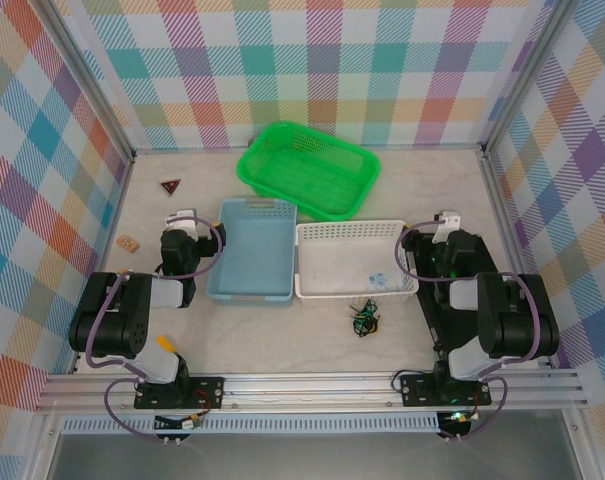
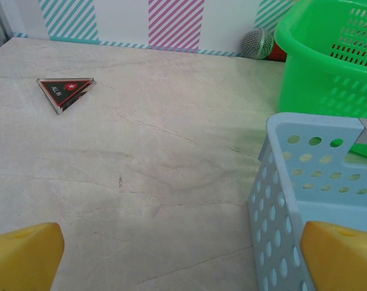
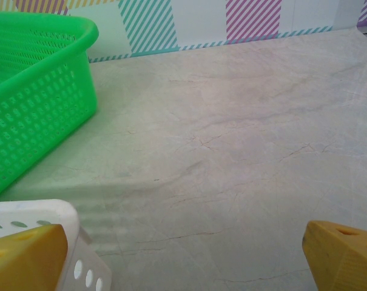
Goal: Untangle the cables
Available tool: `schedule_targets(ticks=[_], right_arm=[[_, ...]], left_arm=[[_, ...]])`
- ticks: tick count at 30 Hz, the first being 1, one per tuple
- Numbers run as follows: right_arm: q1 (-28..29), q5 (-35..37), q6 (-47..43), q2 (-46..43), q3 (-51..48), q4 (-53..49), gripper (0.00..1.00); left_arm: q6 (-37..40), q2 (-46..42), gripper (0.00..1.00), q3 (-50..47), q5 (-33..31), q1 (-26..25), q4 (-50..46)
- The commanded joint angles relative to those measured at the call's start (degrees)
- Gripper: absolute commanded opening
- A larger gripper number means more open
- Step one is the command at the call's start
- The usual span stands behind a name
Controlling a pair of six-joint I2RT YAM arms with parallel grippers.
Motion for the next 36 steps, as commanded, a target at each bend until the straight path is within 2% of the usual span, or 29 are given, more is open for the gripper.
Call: schedule_targets(ticks=[1,3,5,8,10,11,14,16,18,21,23,25,27,29,32,36], right_arm=[[0.5,-2.5,-2.0,0.6,1.5,-2.6,0.99],[0.6,-2.6,-2.1,-1.3,1.9,-4.3,0.99],[1.2,1.2,-1.5,-7.2,3.5,-12.4,0.99],[1.4,2.4,-0.2,-18.1,5.8,-24.3,0.99],[1.6,1.9,1.8,-25.6,8.5,-35.1,1.00],[1.6,1.4,3.2,-29.5,10.2,-41.4,0.99],[1.7,-1.4,8.3,-38.6,15.8,-59.5,0.95],[1.7,-3.9,12.9,-42.9,19.5,-71.8,0.93],[1.7,-9.1,17.2,-45.0,23.8,-84.4,0.88],[2.0,-17.9,22.6,-45.2,28.6,-99.3,0.74],[3.0,-23.0,24.7,-45.0,29.5,-106.7,0.64],[5.9,-25.1,26.9,-45.9,29.1,-112.0,0.63],[9.2,-26.3,29.0,-46.8,28.4,-116.9,0.62],[11.9,-26.3,31.1,-47.1,27.5,-120.5,0.62],[16.3,-23.6,33.5,-48.5,25.7,-122.8,0.65],[21.3,-22.2,35.0,-46.8,23.0,-120.9,0.67]], left_arm=[[1.2,1.1,1.00,0.0,0.7,-0.4,-3.4],[0.1,-1.2,1.00,0.2,-1.8,-0.4,-5.2],[-0.9,-6.5,1.00,1.8,-4.3,-0.4,-12.5],[-0.9,-16.0,0.99,3.0,-6.5,-0.4,-20.1],[-2.0,-22.6,1.00,6.4,-8.9,-0.5,-30.3],[-3.0,-25.9,1.00,9.8,-9.4,-0.4,-38.6],[-3.8,-32.1,1.00,21.6,-7.4,-0.5,-61.5],[-5.0,-34.6,1.00,28.9,-2.0,-0.4,-76.2],[-6.7,-36.5,0.99,35.2,6.5,-0.4,-87.9],[-12.9,-38.6,0.92,39.1,19.1,-0.4,-100.1],[-17.2,-39.9,0.86,38.1,28.5,-0.8,-103.7],[-22.7,-43.0,0.83,33.8,37.0,-1.8,-102.1],[-28.8,-48.0,0.83,27.9,41.5,-3.6,-97.3],[-31.4,-51.7,0.84,23.9,43.0,-4.8,-95.7],[-30.8,-53.7,0.85,21.2,43.4,-6.4,-98.0],[-29.1,-53.0,0.88,20.3,43.7,-8.4,-100.2]])
